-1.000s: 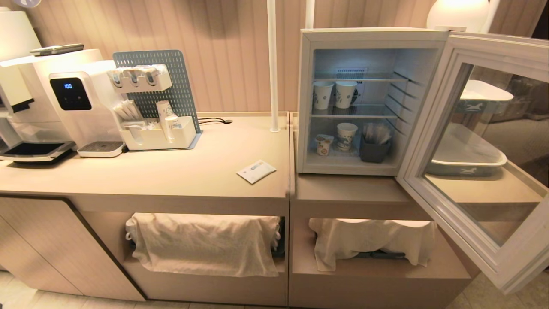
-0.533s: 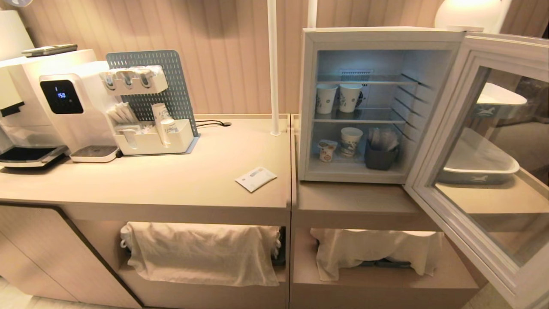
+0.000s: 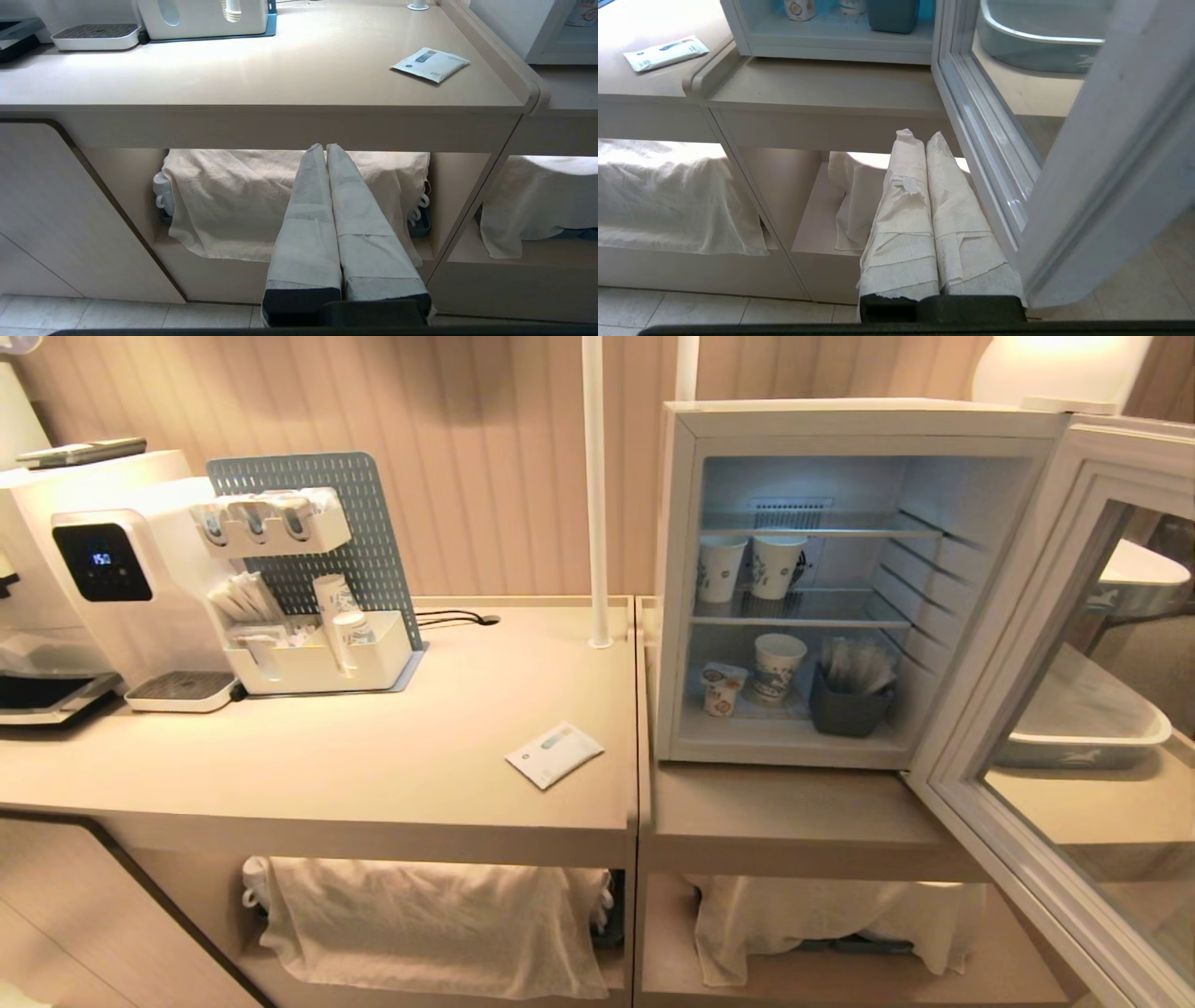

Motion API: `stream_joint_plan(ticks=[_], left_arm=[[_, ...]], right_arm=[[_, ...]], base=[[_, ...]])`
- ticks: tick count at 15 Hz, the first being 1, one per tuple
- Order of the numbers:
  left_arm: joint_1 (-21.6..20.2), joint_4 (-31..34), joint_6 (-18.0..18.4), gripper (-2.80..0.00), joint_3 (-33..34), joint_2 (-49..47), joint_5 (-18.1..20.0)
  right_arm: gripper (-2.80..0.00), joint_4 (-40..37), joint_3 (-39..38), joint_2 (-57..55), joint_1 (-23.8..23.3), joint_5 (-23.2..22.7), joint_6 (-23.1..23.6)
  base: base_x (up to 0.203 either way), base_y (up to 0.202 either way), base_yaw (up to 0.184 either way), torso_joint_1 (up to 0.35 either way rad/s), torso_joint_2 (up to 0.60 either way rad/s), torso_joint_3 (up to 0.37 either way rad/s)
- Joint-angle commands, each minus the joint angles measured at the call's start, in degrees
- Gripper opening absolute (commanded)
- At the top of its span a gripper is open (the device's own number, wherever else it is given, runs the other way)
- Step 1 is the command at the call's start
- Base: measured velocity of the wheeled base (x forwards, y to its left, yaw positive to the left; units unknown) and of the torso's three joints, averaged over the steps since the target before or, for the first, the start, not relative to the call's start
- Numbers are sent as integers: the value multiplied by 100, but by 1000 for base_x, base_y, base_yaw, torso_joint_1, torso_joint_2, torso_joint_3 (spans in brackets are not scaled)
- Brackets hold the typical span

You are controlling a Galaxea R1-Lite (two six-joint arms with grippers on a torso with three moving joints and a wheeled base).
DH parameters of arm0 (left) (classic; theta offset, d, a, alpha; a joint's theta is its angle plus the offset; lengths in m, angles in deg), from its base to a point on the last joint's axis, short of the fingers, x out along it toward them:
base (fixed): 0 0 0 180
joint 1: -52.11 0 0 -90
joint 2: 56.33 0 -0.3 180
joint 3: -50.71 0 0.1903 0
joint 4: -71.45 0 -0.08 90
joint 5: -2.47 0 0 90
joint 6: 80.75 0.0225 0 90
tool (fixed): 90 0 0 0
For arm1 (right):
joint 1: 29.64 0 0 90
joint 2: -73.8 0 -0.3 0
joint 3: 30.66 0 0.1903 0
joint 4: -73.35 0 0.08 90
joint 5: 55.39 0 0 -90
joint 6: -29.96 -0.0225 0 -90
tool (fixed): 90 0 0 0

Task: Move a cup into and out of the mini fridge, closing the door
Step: Take the yoghurt out of the freezer

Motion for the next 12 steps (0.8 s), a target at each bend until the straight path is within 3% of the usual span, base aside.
stream_joint_plan(ticks=[1, 12], left_arm=[[-1, 4, -5, -280, 9, -9, 2], [-1, 4, -81, -280, 0, -9, -7]], right_arm=[[-280, -4, 0, 9, 1, -6, 4], [-280, -65, 17, 9, -4, -6, 13]], base=[[0, 0, 0, 0, 0, 0], [0, 0, 0, 0, 0, 0]])
